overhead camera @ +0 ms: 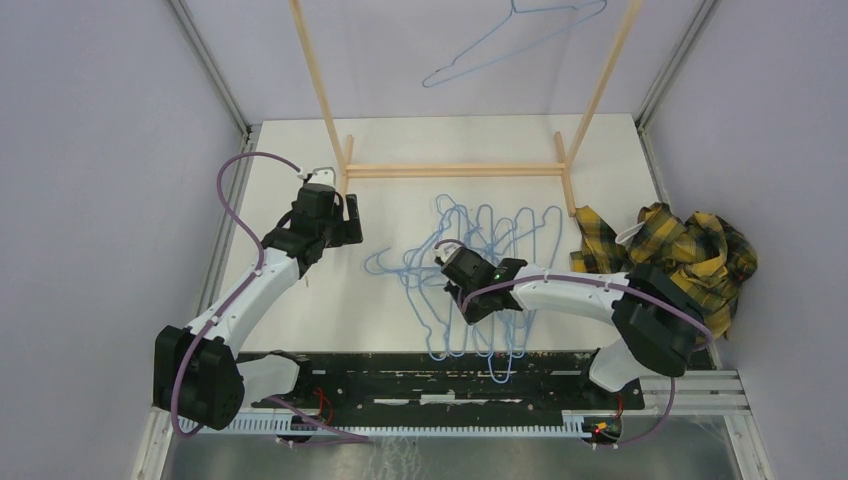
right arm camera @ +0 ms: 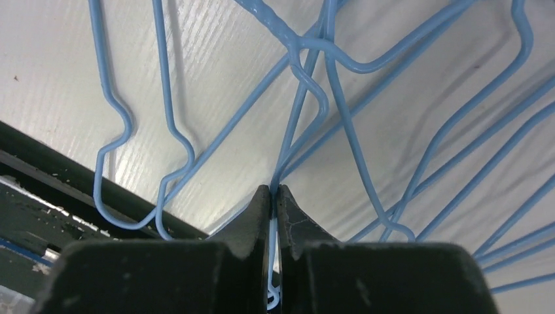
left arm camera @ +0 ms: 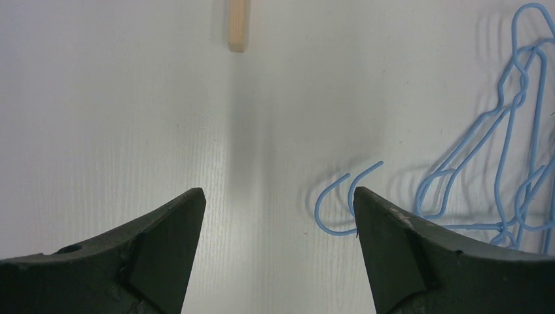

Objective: Organize the hangers

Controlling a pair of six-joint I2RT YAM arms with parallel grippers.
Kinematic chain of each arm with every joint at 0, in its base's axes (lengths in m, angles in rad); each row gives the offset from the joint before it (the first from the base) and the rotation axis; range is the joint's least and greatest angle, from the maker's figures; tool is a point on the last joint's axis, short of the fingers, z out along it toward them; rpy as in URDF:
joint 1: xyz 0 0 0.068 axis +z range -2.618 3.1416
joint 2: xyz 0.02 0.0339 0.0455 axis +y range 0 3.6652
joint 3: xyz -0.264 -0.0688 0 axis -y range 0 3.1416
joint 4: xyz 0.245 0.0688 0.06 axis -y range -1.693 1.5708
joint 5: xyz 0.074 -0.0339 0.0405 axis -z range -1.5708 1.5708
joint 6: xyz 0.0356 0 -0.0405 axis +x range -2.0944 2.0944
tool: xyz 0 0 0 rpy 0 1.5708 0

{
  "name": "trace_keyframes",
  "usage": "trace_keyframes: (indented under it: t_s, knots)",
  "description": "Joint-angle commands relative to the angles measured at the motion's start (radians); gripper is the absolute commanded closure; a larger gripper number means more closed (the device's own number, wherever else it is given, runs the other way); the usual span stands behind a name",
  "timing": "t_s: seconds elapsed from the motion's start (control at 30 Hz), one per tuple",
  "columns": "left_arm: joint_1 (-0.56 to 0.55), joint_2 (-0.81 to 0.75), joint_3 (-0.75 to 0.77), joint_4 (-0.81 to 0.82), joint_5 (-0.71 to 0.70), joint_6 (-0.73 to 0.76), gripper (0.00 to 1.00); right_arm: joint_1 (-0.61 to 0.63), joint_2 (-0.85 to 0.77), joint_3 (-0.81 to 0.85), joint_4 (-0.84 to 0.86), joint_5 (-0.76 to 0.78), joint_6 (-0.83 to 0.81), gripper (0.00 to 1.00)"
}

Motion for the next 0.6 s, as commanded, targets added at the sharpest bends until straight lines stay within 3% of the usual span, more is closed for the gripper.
trace_keyframes:
  t_s: [0.0,0.23,0.4,0.57]
  knots:
    - [0.000,-0.014,0.014,0.015,0.003,-0.023,0.09,0.005,-0.122,0.091,-0.098,0.043,-0.021,0.90]
    - [0.000,-0.005,0.016,0.025,0.016,-0.029,0.09,0.004,-0.228,0.160,-0.183,0.028,-0.052,0.90]
    - [0.000,-0.008,0.015,0.028,0.019,-0.031,0.09,0.004,-0.202,0.162,-0.095,-0.107,-0.057,0.79]
    - [-0.001,-0.015,0.010,0.028,0.018,-0.032,0.09,0.005,-0.130,0.164,-0.011,-0.105,-0.051,0.80]
